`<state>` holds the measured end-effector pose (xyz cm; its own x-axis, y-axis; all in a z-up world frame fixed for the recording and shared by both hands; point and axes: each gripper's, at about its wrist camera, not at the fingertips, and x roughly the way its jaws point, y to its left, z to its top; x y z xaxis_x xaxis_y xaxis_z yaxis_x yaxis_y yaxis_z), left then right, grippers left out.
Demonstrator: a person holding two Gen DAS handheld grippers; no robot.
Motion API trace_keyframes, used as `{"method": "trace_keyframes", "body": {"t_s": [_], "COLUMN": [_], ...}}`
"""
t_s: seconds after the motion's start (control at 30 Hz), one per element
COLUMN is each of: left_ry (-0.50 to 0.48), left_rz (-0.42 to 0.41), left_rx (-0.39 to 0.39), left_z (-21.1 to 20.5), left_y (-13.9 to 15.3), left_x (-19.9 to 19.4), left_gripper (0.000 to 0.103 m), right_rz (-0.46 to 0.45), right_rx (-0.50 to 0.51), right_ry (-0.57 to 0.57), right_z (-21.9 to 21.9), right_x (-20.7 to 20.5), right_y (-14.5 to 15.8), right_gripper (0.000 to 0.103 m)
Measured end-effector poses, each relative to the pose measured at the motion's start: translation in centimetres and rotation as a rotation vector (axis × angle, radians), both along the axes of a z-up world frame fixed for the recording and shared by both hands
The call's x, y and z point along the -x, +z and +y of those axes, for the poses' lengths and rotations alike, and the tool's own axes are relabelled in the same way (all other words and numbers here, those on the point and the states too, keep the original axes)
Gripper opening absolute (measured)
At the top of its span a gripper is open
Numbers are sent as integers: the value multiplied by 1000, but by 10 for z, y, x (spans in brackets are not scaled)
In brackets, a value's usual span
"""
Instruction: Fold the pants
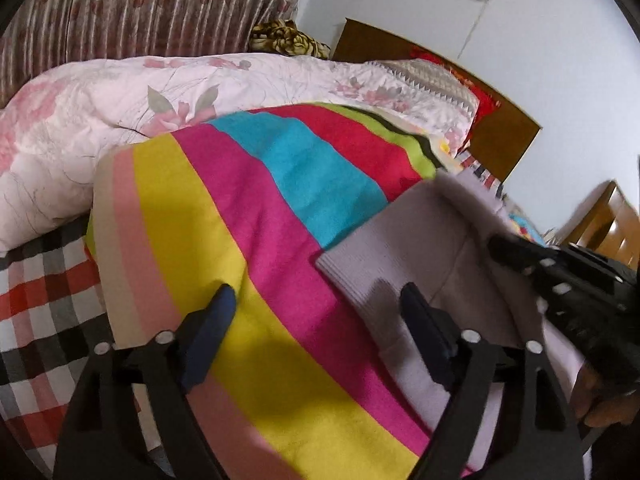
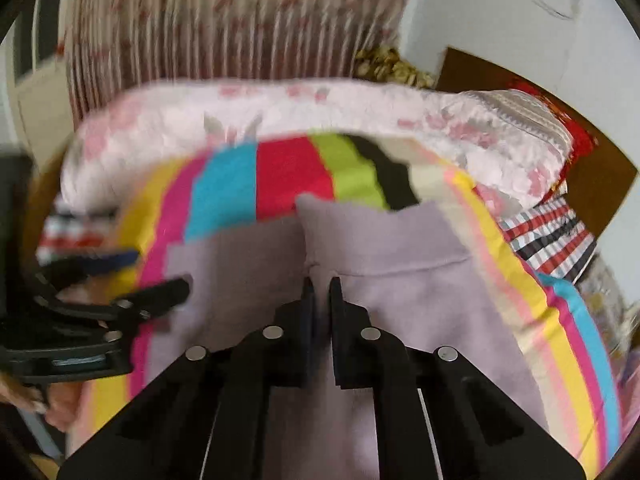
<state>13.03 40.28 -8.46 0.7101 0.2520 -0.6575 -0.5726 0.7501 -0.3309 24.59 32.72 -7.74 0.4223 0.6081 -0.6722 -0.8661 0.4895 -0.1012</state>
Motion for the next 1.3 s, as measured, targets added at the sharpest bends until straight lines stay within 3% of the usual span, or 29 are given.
{"method": "trace_keyframes", "body": {"t_s": [0.1, 0.2, 0.3, 0.5, 0.7, 0.8, 0.87, 0.97, 1.0, 1.03, 1.2, 1.3], "left_ry": [14, 31, 16, 10, 34, 32, 15, -5, -8, -10, -41, -91], "left_rz": [-62, -123, -134, -123, -134, -146, -142, -125, -123, -121, -136, -160], "left_rx": [76, 144, 159, 166, 180, 180, 182, 183, 183, 181, 185, 242], "left_z": [7, 11, 8, 2, 10, 10, 7, 2, 2, 2, 1, -1], "left_y": [0, 1, 2, -1, -1, 1, 1, 0, -1, 0, 9, 9], "left_x": [11, 21, 23, 26, 38, 38, 35, 30, 30, 31, 42, 43], "left_gripper": [63, 61, 61, 61, 62, 62, 63, 65, 67, 68, 72, 72], "right_rz": [142, 144, 84, 82, 85, 133, 161, 234, 259, 271, 186, 136], "right_rx": [-175, -231, -179, 53, 38, 41, 59, 64, 47, 35, -67, -77], "right_ry": [49, 121, 151, 183, 197, 178, 169, 186, 199, 200, 149, 16], "right_z": [-22, -31, -22, 21, 19, 25, 33, 35, 31, 25, -58, -124], "right_x": [-6, 15, 41, 65, 67, 62, 60, 57, 57, 57, 67, 67], "right_y": [23, 42, 42, -24, -12, -18, -24, -27, -22, -18, 31, 43], "right_gripper": [7, 7, 7, 7, 7, 7, 14, 35, 54, 66, 66, 66]}}
